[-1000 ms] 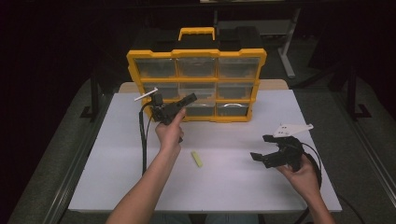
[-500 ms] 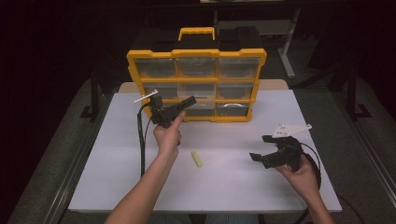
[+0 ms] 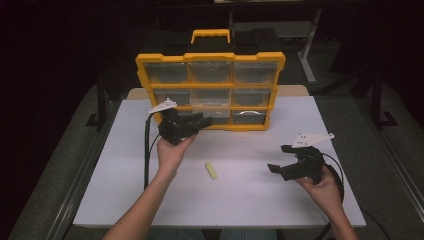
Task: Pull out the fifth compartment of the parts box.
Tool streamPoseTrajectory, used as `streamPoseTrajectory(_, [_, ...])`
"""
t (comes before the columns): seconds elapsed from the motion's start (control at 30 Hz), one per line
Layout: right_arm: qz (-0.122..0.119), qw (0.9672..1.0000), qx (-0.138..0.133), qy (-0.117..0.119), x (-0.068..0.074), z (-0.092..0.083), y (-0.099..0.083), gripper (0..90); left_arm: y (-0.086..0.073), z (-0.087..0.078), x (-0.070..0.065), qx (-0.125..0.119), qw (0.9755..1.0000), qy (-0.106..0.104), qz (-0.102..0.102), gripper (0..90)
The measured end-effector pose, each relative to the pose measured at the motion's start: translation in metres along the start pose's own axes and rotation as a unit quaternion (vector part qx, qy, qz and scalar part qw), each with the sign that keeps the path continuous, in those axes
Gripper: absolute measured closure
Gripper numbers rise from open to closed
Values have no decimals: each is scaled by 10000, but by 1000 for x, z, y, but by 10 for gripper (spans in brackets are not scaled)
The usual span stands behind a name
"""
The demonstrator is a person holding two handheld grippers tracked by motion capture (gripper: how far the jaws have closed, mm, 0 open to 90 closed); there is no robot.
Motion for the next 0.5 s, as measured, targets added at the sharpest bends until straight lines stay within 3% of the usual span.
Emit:
streamPoseTrajectory(0.13, [7,10000,7,2,0,0,0,137,3,-6,-4,234,9987,-128,441,379])
streamPoseTrajectory(0.27, [-18,10000,8,-1,0,0,0,137,8,-11,-8,461,9949,-260,859,371])
streamPoseTrajectory(0.37, [-4,10000,-8,5,0,0,0,136,13,-14,-13,651,9903,-338,1177,366])
streamPoseTrajectory(0.5, [-28,10000,-24,17,-1,-1,0,137,19,-17,-17,910,9822,-416,1588,363])
Point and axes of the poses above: each handheld gripper's, and its own axes: z roughly forward along the jaws, y roughly out of its top, x roughly to its left, the point moved 3 cm from there along z, roughly forward along the jaws, and after that the axes turned 15 degrees about z, right-handed, at the moved point
